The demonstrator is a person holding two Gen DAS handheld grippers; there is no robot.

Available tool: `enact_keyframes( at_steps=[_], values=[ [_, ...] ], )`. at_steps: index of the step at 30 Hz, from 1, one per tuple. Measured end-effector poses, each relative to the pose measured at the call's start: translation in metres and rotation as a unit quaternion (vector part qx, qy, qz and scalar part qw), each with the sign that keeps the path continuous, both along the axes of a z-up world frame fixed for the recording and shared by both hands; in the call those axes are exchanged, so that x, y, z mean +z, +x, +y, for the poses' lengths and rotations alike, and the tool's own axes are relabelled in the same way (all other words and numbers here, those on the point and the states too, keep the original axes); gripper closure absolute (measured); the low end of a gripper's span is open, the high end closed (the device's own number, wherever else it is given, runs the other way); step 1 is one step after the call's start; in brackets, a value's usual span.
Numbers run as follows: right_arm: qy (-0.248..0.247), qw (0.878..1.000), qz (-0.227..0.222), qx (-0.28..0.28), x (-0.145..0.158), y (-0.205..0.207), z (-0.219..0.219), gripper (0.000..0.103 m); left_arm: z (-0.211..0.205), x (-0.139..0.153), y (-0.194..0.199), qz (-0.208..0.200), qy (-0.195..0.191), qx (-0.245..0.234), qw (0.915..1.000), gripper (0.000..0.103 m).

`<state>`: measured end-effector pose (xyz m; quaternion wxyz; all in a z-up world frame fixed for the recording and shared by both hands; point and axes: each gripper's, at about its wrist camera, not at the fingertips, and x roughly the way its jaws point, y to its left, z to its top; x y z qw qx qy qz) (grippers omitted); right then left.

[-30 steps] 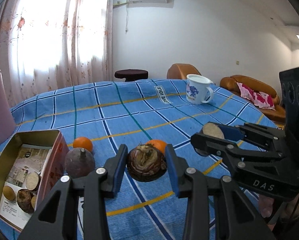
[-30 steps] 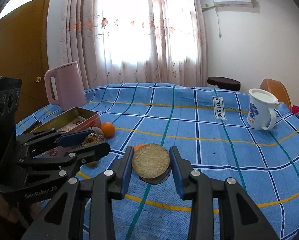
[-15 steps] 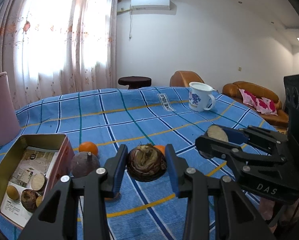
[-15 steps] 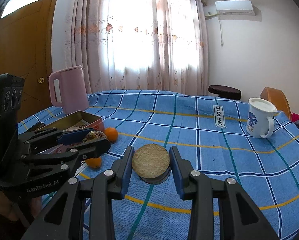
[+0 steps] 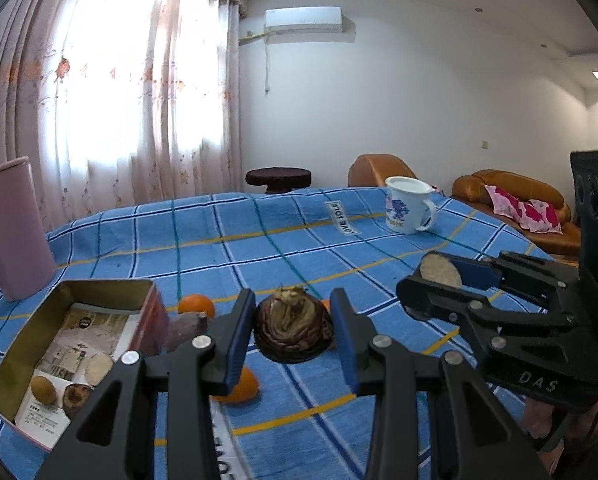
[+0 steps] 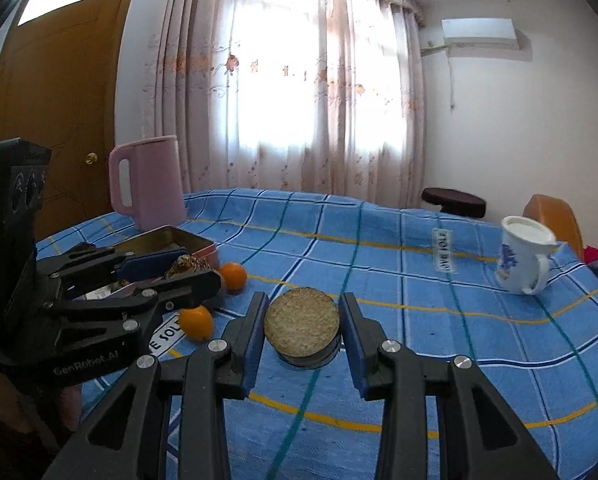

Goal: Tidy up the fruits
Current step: 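Carry the mangosteen over the tin with the left tool while the right tool carries the slice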

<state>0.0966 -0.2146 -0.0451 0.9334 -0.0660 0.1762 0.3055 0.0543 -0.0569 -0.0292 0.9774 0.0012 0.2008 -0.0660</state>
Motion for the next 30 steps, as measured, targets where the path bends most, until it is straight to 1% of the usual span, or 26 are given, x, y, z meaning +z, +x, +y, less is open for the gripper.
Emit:
enact_keyframes(
  at_steps=[5, 9, 11, 17, 23, 27, 30],
  values=[
    [-0.003, 0.999, 0.014, 0.032, 0.004, 0.007, 0.029, 0.065, 0.034, 0.003, -0.002, 0.010, -0.015, 0.032, 0.9993, 0.063],
    [0.001, 0.998, 0.018, 0.067, 0.014, 0.011, 0.060, 0.065, 0.068, 0.009, -0.006, 0.009, -0.025, 0.063, 0.9977, 0.063],
    [0.003, 0.997, 0.020, 0.079, 0.019, 0.013, 0.073, 0.065, 0.084, 0.011, -0.008, 0.008, -0.029, 0.079, 0.9965, 0.063],
    [-0.007, 0.993, 0.021, 0.118, 0.030, 0.016, 0.123, 0.065, 0.133, 0.009, -0.010, 0.023, -0.037, 0.124, 0.9913, 0.063],
    [-0.018, 0.989, 0.029, 0.146, 0.028, 0.017, 0.169, 0.065, 0.166, 0.005, -0.013, 0.034, -0.043, 0.153, 0.9868, 0.063],
    [-0.023, 0.986, 0.035, 0.162, 0.023, 0.015, 0.195, 0.065, 0.178, -0.001, -0.012, 0.043, -0.047, 0.162, 0.9847, 0.063],
    [-0.037, 0.983, 0.036, 0.174, 0.016, 0.013, 0.212, 0.065, 0.187, -0.006, -0.012, 0.050, -0.056, 0.168, 0.9830, 0.063]
  ],
)
